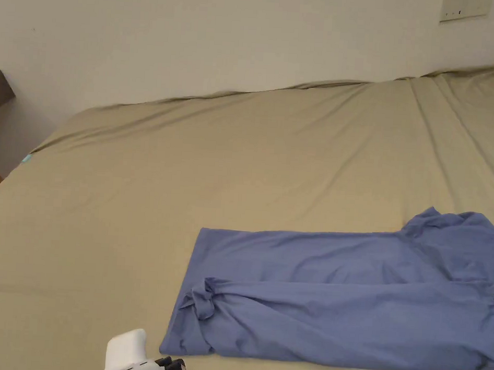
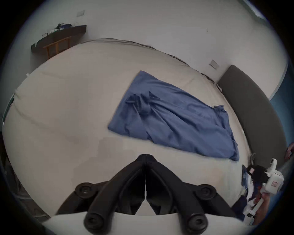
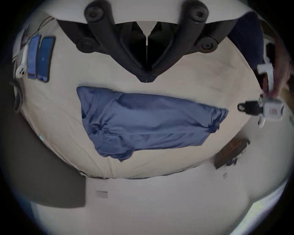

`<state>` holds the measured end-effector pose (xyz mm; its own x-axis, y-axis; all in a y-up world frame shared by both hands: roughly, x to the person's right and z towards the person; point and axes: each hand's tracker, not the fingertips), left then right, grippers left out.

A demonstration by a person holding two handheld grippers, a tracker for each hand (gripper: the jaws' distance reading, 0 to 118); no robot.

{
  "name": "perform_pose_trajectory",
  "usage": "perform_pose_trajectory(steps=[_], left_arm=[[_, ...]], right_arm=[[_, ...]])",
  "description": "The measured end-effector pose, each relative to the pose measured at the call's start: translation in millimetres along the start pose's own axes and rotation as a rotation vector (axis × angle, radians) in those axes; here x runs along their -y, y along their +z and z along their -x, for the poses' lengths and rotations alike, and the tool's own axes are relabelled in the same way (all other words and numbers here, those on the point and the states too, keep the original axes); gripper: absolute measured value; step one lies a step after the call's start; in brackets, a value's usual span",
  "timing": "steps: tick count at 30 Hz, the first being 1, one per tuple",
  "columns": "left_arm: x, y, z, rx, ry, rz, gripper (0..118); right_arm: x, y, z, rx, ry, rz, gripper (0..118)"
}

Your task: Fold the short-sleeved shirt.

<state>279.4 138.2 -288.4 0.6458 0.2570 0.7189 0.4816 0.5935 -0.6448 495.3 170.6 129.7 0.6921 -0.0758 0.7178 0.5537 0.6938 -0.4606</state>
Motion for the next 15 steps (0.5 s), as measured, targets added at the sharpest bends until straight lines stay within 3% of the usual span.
perform_pose_trajectory(steps=[1,2,3,4,6,15], left_arm=[[-5,-6,4,-0.001,0.011,-0.009,0],[-12,-16,10,-0.022,-0.003,-0.025,14],[-17,-26,13,-0.096,-0.027,-0.032,56],[-22,-38,13,-0.135,-0.060,-0.009,118],[-30,-68,17,-0.154,-0.142,0.097,118],[-40,-127,3,-0.265,-0.295,0.204,117]], right_arm=[[-3,0,0,-0.005,-0.011,0.000,3],[-7,1,-1,-0.010,-0.025,-0.001,3],[-7,-3,-10,-0.024,-0.058,-0.006,3],[-9,-4,-11,-0.031,-0.084,-0.005,3],[-12,-7,-12,-0.031,-0.103,0.008,3],[-7,-23,-23,0.011,-0.121,0.067,3]])
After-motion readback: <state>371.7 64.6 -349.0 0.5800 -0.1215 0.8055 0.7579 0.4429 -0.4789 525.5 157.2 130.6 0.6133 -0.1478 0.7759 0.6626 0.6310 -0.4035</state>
